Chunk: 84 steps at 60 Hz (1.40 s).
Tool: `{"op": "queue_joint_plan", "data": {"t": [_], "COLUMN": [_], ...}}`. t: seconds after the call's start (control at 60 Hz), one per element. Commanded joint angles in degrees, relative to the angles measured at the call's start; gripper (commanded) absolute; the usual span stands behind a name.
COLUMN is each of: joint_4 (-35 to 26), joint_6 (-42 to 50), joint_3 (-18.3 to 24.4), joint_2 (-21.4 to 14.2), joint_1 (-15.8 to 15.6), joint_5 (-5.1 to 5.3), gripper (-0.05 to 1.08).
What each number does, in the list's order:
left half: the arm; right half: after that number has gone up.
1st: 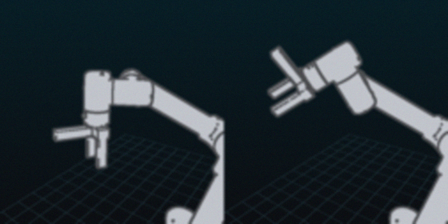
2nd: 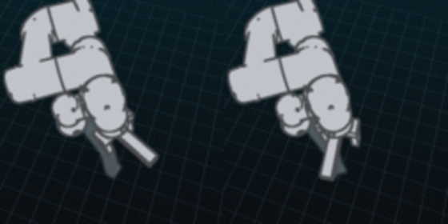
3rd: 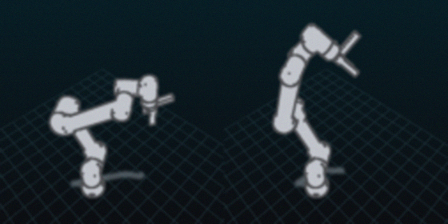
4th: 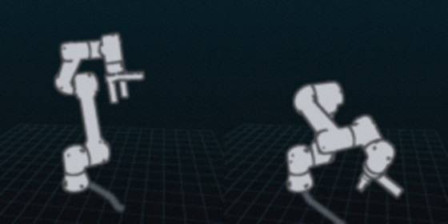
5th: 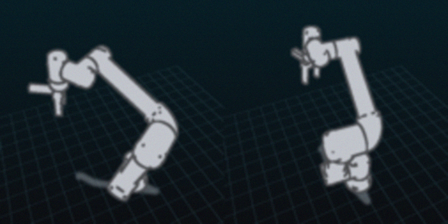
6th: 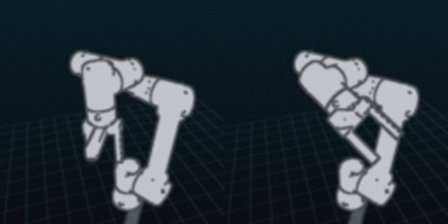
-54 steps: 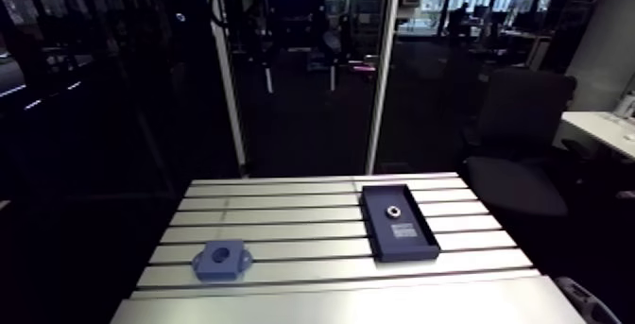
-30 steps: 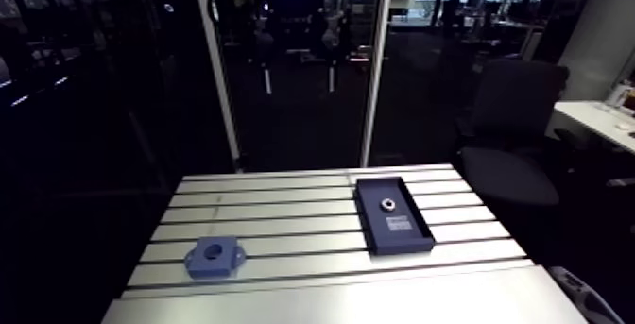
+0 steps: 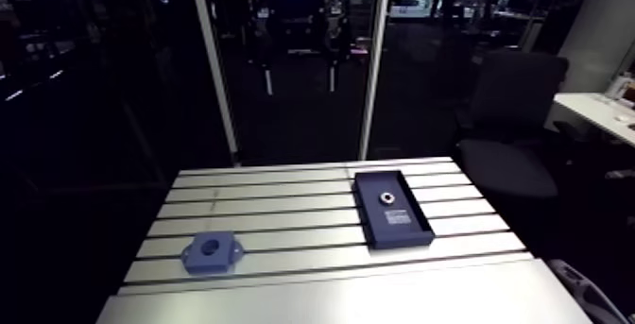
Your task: Pick up the bearing and press it into the housing until flush.
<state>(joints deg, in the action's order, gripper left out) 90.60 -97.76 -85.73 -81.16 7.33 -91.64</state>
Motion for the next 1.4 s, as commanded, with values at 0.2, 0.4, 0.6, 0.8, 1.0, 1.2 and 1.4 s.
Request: {"op": "queue_joint_plan", "data": {"t": [0.2, 0.4, 0.6, 0.8, 1.0, 1.2, 1.4], "joint_4": [11.5, 13.7, 16.7, 16.8, 16.8, 19.5, 21.1], "joint_6": [-14.4, -18.6, -18.0, -16.6, -16.2, -16.4, -17.6], "joint_3": [-4.7, -7.2, -7.9, -7.7, -7.5, -8.0, -9.5], "joint_2": [2.3, 3.5, 5.2, 7.7, 9.6, 10.6, 10.8], "joint_1": [4.5, 8.3, 10.9, 13.0, 15.0, 15.7, 17.3], "joint_5": [-0.05, 0.01, 0.54, 0.27, 0.44, -0.02, 0.01], "gripper": [0.01, 0.01, 0.01, 0.01, 0.01, 0.01, 0.01]}}
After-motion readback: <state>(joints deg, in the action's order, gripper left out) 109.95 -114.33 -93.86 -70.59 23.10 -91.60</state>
